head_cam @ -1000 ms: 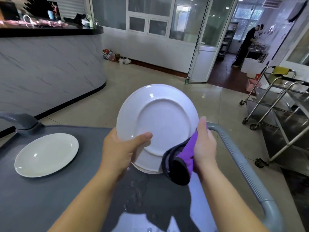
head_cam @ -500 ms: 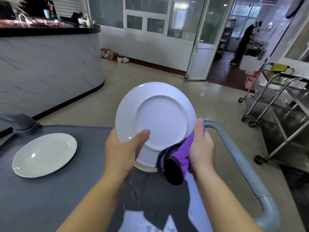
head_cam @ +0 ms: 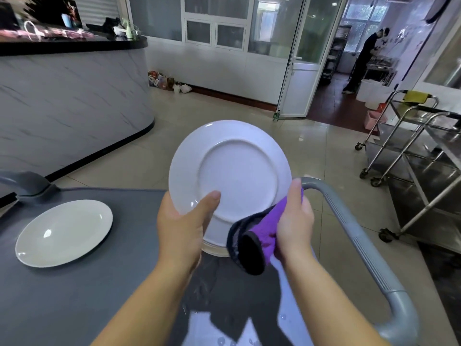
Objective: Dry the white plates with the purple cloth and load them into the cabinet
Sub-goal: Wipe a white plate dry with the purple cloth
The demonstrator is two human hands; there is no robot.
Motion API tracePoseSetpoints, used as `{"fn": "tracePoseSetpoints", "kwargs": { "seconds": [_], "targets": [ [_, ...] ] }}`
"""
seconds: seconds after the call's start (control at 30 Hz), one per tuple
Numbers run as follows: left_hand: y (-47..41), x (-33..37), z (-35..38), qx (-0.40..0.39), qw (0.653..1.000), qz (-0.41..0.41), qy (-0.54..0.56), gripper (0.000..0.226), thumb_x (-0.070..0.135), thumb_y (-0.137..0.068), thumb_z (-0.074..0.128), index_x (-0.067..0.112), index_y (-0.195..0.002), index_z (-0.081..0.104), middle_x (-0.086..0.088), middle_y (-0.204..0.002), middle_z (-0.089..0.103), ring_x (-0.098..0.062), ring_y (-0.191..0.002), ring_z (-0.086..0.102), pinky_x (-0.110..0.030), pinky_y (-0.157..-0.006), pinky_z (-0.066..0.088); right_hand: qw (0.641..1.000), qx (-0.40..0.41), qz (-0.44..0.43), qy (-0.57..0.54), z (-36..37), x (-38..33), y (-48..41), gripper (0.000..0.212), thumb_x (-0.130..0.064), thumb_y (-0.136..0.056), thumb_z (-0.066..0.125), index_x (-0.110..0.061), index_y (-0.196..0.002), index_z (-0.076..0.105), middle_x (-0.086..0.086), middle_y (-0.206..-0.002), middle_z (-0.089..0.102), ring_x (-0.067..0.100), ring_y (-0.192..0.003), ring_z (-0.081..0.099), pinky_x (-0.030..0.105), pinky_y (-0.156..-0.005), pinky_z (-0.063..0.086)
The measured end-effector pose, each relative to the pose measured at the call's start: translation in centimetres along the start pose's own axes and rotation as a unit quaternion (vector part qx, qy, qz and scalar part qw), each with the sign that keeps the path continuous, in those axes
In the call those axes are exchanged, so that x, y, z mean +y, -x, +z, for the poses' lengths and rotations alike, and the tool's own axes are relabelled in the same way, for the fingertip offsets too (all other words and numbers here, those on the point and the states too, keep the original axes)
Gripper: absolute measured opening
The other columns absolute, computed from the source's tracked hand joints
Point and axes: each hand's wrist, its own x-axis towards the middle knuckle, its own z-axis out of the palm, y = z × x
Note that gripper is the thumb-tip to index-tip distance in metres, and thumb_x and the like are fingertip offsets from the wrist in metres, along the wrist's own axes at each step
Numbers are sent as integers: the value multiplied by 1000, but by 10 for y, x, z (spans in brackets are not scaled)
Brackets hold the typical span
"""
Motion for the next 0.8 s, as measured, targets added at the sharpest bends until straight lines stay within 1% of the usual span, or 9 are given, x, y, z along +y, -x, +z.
{"fn": "tracePoseSetpoints", "kwargs": {
  "seconds": [0.1,0.17,0.23,0.37,0.43,0.5,0.63,0.73,0.8],
  "targets": [
    [-16,13,-13,-52,998,-34,-11,48,10,-57,84,10,-100,63,-7,-87,74,-19,-74,71,-27,-65,56,991,-76,-43,98,-12,-35,-21,48,-53,-97,43,-11,-89,64,-2,-77,63,6,-66,57,16,-57,45],
    [-24,19,-16,-38,999,-15,-36,54,14,-48,90,11,-92,60,-8,-84,72,-23,-72,70,-33,-62,57,983,-131,-73,111,-15,-49,-25,40,-45,-98,44,-14,-87,67,-12,-67,64,-5,-54,55,11,-51,42],
    [-24,19,-13,-8,999,15,-47,53,24,-49,90,15,-92,61,-9,-91,73,-28,-80,71,-41,-69,59,984,-114,-88,103,-13,-48,-23,37,-47,-98,46,-20,-91,70,-16,-70,68,-5,-63,60,13,-57,45],
    [-8,10,0,46,997,52,-43,43,28,-61,85,22,-94,58,0,-91,70,-15,-79,68,-33,-68,56,1000,17,3,-1,-6,-9,-1,29,-49,-95,46,-32,-102,68,-14,-90,69,6,-87,64,22,-71,50],
    [1,1,3,63,995,42,-59,41,26,-67,85,22,-95,55,0,-92,67,-11,-76,65,-32,-68,52,997,10,57,-44,-4,9,10,22,-45,-91,50,-32,-98,66,-9,-92,71,16,-91,67,37,-82,54],
    [-1,-1,-1,44,998,17,-50,41,27,-67,82,21,-97,56,-1,-93,69,-12,-78,67,-33,-68,52,998,-8,57,-36,-7,9,6,18,-39,-89,54,-28,-94,67,-6,-90,73,19,-90,68,42,-85,54],
    [-18,14,-12,-75,996,-25,-47,49,20,-55,81,13,-98,60,-4,-87,73,-19,-74,71,-30,-59,55,994,-97,-33,31,-18,-32,-22,15,-28,-94,56,-21,-84,65,-13,-70,66,7,-66,60,22,-61,48],
    [-24,22,-8,-50,996,28,-74,54,21,-48,87,15,-94,59,-6,-90,70,-18,-73,70,-31,-60,56,984,-152,-84,43,-21,-51,-30,13,-28,-93,58,-21,-88,68,-15,-69,65,4,-62,57,21,-59,46],
    [-22,20,-3,-14,996,57,-60,57,32,-45,88,21,-94,62,-7,-95,71,-23,-83,70,-38,-69,57,991,-109,-76,17,-17,-42,-26,18,-34,-93,58,-24,-103,69,-16,-82,69,2,-73,63,20,-66,48]
  ]
}}
